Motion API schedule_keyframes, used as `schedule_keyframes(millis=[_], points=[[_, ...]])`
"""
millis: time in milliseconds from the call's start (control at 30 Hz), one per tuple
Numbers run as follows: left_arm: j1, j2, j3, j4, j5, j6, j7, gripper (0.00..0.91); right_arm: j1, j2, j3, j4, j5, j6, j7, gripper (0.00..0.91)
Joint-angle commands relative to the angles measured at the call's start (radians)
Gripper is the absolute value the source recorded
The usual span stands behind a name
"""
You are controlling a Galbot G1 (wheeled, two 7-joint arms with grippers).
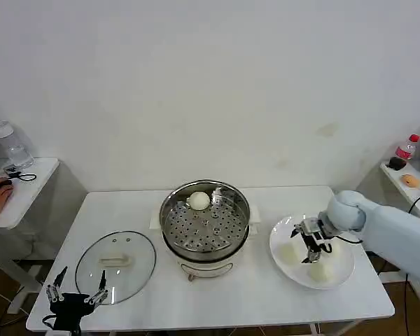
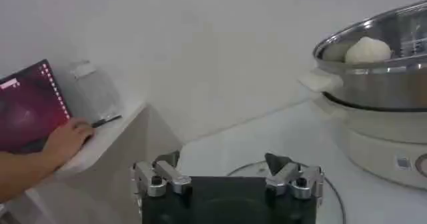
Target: Take steamed baozi put them in steamer then cover it.
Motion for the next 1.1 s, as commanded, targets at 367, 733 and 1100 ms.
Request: schedule_keyframes(millis=[367,733,1100], points=[[-0.004,-0.001,-0.002,0.007,-0.002,0.000,-0.001,0.907,-0.035,0.068,0.018,-0.067,-0.030,-0.014,0.001,0.826],[-0.002,-0.004,-0.002,0.005,-0.001,0.000,-0.002,0.907,-0.036,0.060,0.023,-0.067,-0.030,-0.016,-0.008,0.655],[-0.003,-0.003,0.001,-0.004,0.000,0.002,-0.002,0.907,-0.002,0.036,0.026,-0.043,-0.018,-0.015,-0.016,0.574]])
